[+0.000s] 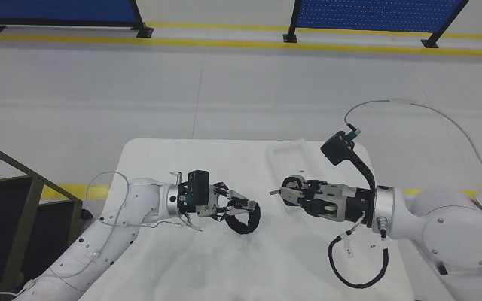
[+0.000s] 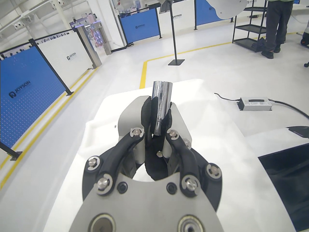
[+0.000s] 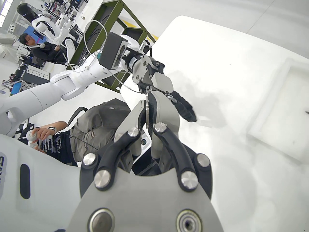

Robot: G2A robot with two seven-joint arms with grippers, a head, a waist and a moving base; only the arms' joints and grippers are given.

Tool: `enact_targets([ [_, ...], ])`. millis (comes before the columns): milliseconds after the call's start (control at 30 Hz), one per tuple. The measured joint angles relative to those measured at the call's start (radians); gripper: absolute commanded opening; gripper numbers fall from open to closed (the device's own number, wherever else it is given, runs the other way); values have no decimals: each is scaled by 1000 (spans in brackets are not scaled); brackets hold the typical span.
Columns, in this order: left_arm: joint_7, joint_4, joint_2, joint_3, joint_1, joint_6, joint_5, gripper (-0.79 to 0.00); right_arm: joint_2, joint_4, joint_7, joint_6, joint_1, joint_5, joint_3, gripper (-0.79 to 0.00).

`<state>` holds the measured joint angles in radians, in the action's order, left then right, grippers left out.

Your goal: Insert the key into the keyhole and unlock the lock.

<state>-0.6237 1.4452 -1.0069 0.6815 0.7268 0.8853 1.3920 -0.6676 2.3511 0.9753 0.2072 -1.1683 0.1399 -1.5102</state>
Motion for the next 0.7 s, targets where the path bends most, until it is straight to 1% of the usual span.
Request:
enact_targets([
  [133,-89,-18,-7,17,-8,-11,1,-785,0,-1,31,34,40,0,4,-785],
  [200,-140,-42,-11,27,-10,-16,-5,-785,-1,-1,18,62,48,2,2,-785],
  [267,-178,-66,-13,35,-11,-15,-5,-785,-1,-1,14,69,48,1,0,-785],
  [700,-185,-73,-13,36,-11,-12,-4,-785,-1,-1,15,67,48,1,0,-785],
])
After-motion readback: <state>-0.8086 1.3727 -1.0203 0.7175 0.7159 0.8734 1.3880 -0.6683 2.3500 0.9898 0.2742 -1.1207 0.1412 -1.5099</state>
